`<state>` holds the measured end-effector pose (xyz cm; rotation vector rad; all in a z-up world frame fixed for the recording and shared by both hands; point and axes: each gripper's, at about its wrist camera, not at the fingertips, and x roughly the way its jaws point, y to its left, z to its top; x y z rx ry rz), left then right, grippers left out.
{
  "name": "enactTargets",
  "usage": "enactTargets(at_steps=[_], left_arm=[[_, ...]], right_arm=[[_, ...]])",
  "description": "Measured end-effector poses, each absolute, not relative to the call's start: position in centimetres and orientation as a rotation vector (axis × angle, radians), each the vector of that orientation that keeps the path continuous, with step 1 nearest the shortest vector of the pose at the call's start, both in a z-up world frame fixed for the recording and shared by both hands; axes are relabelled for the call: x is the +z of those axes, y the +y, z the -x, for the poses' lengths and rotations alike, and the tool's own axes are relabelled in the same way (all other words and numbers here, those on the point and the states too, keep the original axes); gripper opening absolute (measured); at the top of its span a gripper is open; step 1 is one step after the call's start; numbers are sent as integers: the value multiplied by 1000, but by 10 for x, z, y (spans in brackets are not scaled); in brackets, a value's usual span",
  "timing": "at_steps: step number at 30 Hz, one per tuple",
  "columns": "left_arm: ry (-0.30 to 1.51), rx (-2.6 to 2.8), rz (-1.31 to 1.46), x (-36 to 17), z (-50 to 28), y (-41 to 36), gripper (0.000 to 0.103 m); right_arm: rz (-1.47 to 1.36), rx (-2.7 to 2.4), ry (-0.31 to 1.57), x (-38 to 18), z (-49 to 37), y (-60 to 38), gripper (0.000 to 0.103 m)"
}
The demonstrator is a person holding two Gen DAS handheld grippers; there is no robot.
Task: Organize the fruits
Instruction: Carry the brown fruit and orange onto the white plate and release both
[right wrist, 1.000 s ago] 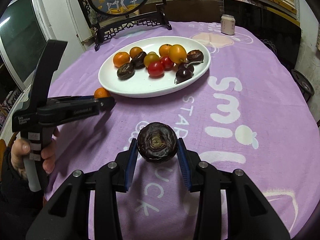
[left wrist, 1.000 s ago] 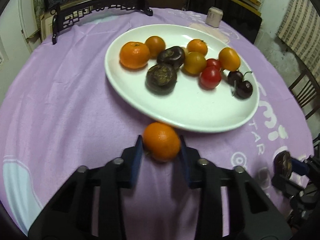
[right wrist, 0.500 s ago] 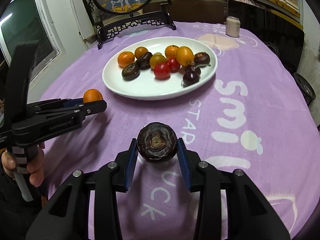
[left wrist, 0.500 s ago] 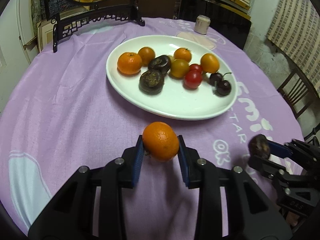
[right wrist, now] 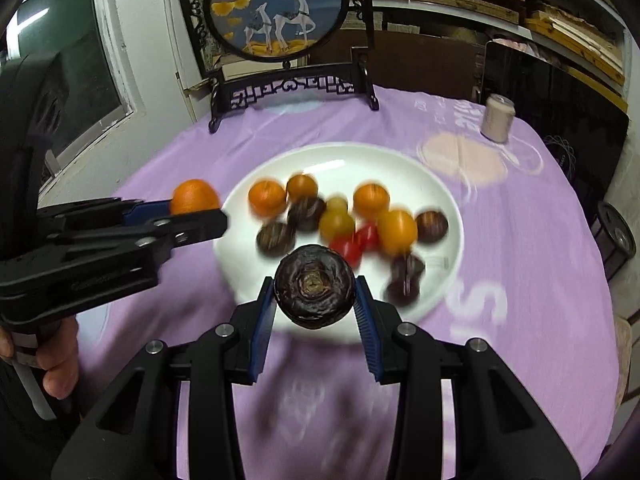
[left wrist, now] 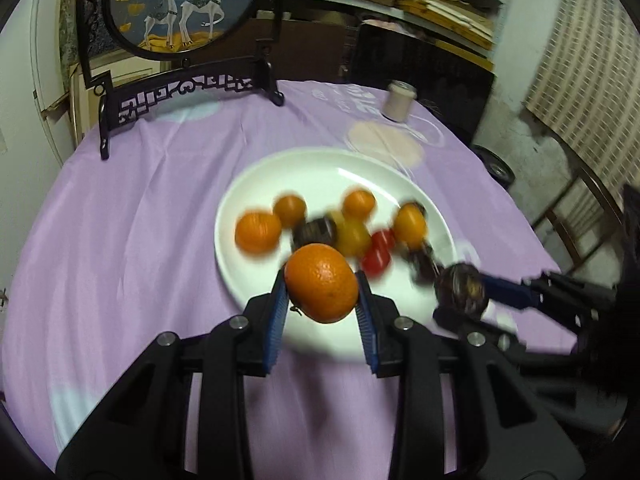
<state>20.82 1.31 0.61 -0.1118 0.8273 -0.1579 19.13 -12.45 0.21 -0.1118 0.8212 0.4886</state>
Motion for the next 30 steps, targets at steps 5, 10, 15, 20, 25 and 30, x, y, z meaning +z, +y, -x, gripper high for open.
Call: enactTargets(at_steps=[5,10,15,20,25,30], left_arm=[[881,-117,173,-10,-261,14,33],[900,-136,166,-25,-263,16,33],[899,-159,150,-29,-255,13,33],[894,-169,140,-29,-250,9,33],[879,-179,130,-26,-247,5,34],[825,-139,122,-21,-242,8,72]], right_arm=[[109,452,864,-10,-237,-111,39],[106,444,891,-31,-241,-116,39],[124,405,883,-38,-241,-123,39],[138,375,859,-36,-239,-127,39],[139,370,856,-36,-240,-127,40],[166,287,785,-31,-237,-130,66]])
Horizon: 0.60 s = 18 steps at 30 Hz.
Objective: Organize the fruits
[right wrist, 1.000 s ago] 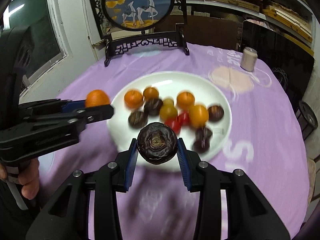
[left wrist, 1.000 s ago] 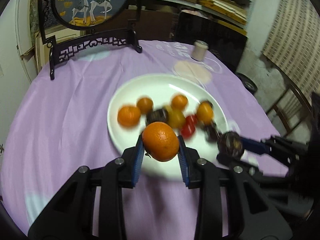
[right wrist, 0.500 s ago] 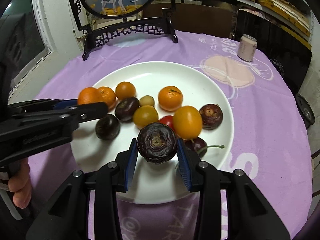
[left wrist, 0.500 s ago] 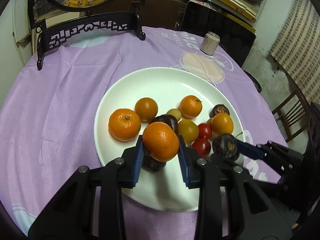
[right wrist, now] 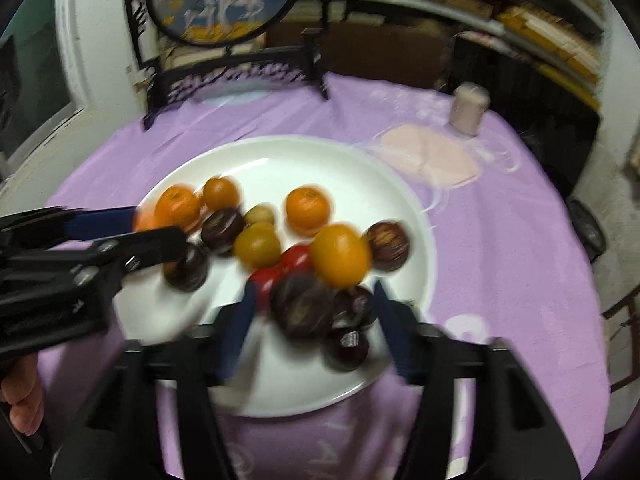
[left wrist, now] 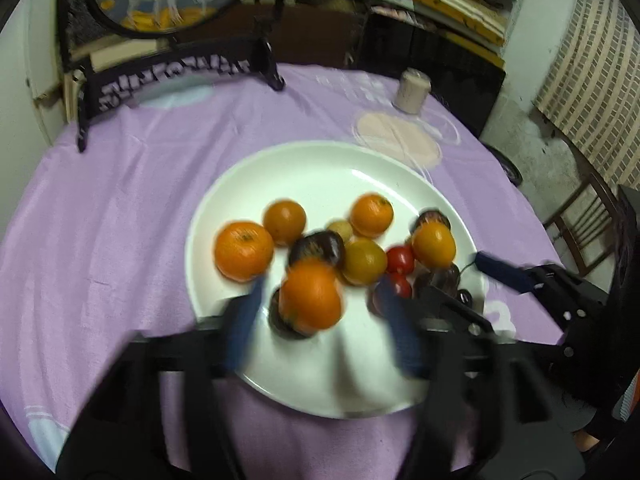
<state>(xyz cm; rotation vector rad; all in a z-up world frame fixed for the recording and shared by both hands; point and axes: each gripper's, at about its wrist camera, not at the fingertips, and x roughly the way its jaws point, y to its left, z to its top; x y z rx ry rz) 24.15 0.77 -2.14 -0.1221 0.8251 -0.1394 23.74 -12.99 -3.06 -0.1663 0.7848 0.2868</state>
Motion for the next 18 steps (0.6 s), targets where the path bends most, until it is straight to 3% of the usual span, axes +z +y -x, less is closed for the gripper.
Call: enactTargets(at_steps=[3,4,7,8,9,10,18], left_arm=[[769,-113,85,-14,-233,7,78],[758,-106,82,-12,-231,6,85],[737,-96,65,-9,-223,5,89],[732,-97,62,-8,-220,5,92],[726,-93,61,-7,-217,4,94],[722,-92,59,-7,-214,3,95],[708,-92,55,-6,-158,1,99]], right_arm=[[146,253,741,-24,-235,-139,66],[129,248,743,-24,-236,-143,66],[96,230,751,-26,-238,-150,68],[89,218,756,-27,-238,-152,73],[88,208,756,-27,-238,-152,88],[88,192,749,-27,-237,-153,97],[128,155,726,-28,-202,-152,100]])
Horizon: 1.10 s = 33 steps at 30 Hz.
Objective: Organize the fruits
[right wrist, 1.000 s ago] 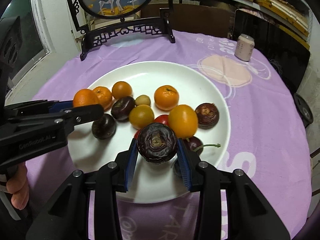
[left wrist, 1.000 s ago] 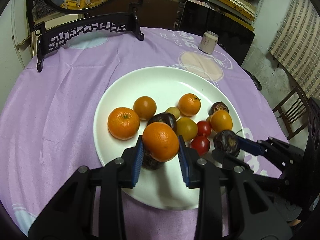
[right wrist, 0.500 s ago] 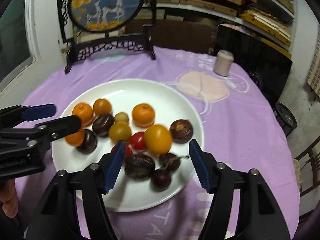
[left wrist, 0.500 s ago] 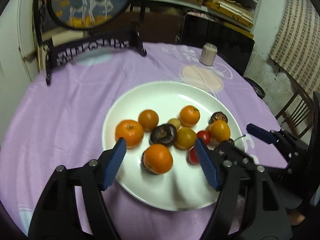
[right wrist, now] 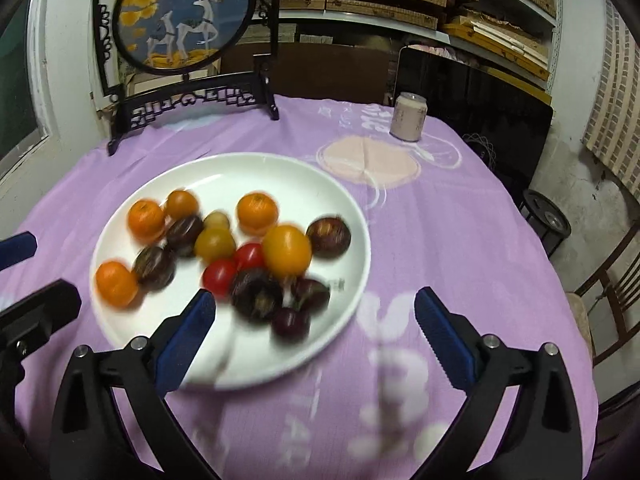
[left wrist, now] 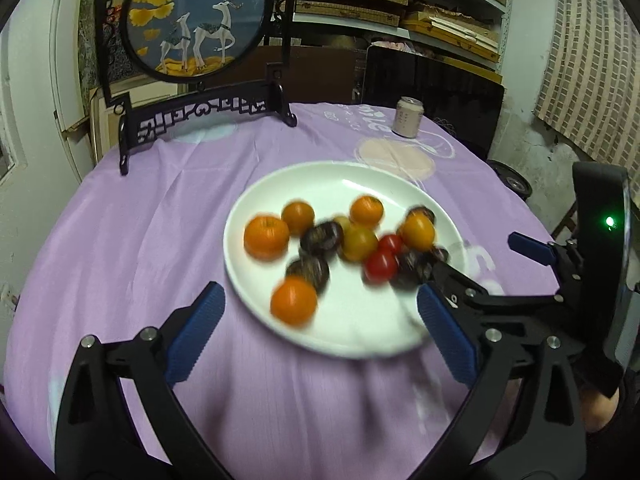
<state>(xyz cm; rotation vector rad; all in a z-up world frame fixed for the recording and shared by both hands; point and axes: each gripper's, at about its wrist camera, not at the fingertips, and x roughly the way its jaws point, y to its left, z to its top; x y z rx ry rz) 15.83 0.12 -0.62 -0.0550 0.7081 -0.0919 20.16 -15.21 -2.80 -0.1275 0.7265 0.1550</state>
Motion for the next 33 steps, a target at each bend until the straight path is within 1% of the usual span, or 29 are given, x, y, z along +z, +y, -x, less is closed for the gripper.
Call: enactTargets(at_steps=[6,9,13,17,33], left_arm=[[689,-69,52,0,-104,7,99],[683,-48,74,3,-89,11,99],[678,-43,81,4,-77,13,99],[680,-49,77,4,-71,12,101],[690,-51,73,1,-64,13,101]], right_arm=[[100,198,739,-28,-143,-156,100],[94,202,778,-32,-126,-155,100],[90,199,783,-30,-113,-156,100],[67,198,773,-24,-106,-160,100],[68,215,748,-15,-96,-156,100]])
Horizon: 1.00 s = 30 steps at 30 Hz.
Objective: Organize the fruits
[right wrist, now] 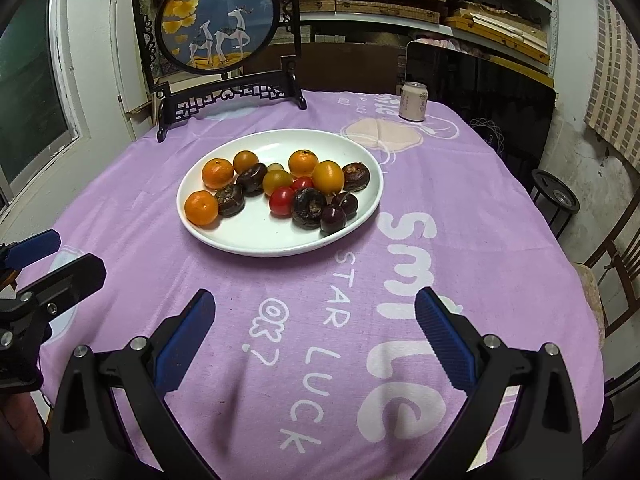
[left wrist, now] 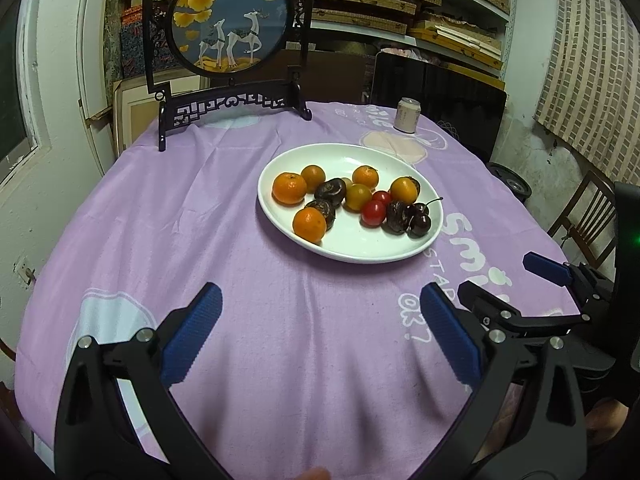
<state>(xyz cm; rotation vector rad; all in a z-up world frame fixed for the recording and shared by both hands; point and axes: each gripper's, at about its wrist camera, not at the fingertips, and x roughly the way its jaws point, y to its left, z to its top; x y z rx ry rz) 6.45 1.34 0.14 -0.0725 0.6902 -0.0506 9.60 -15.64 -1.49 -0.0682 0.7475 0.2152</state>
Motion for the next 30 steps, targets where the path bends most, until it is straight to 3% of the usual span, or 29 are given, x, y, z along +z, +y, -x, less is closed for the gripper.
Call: enactTargets(at_steps=[30], left_arm=[[697,-51,54,3,-66,10,101]], right_arm=[[68,240,749,-14,-94,-154,100]])
